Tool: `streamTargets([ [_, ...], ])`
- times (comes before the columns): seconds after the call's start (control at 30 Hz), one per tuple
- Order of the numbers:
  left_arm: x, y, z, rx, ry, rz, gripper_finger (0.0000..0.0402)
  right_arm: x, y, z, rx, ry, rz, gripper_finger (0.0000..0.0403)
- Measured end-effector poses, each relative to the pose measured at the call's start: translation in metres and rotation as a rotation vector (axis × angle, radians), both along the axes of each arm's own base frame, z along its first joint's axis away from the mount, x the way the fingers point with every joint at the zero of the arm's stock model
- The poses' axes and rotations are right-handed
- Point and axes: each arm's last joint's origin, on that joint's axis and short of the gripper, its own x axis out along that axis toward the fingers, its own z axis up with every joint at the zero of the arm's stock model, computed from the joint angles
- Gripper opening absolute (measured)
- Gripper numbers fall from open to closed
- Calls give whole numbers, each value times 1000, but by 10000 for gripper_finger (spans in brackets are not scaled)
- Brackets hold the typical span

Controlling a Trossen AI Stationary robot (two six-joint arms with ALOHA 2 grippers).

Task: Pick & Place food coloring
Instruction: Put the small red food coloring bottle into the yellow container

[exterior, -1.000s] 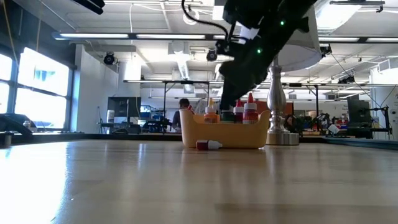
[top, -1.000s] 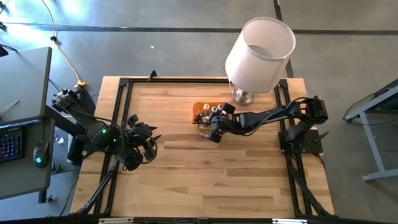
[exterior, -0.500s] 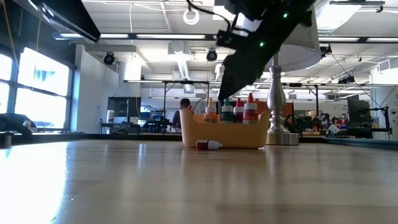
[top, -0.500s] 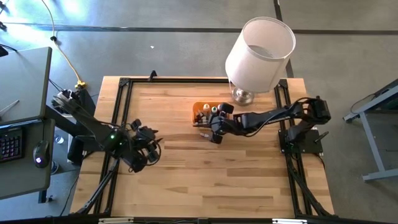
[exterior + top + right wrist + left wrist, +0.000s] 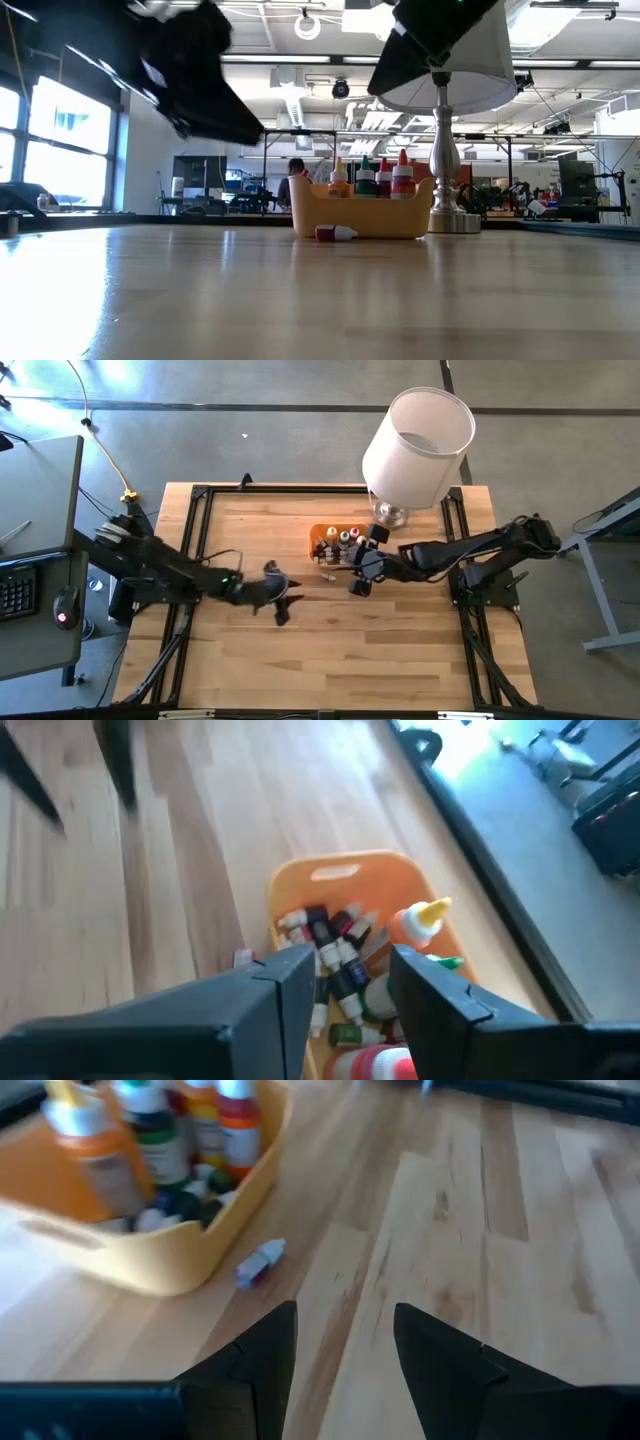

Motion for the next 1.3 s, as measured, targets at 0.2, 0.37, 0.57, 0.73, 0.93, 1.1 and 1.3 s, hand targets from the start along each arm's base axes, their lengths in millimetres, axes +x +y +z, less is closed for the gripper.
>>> streamTargets([
  [0.2,44,27,-36,56,52,-122,166,-6,2,9,-5,-35,-10,123],
  [0.37,75,42,-64,119,143,-117,166,-6,2,9,-23,-15,9,124],
  [0.57,103,58,-78,165,188,-90,166,-6,2,9,-46,-5,15,124],
  [0.73,114,55,-69,210,193,-113,166,-6,2,9,-59,6,33,124],
  [0.93,123,51,-56,320,179,-136,166,-7,2,8,-73,18,44,124],
  [1.1,123,62,-57,333,240,-99,165,-7,2,8,-73,22,45,124],
  [1.3,120,74,-62,315,300,-65,165,-7,2,8,-73,21,45,124],
])
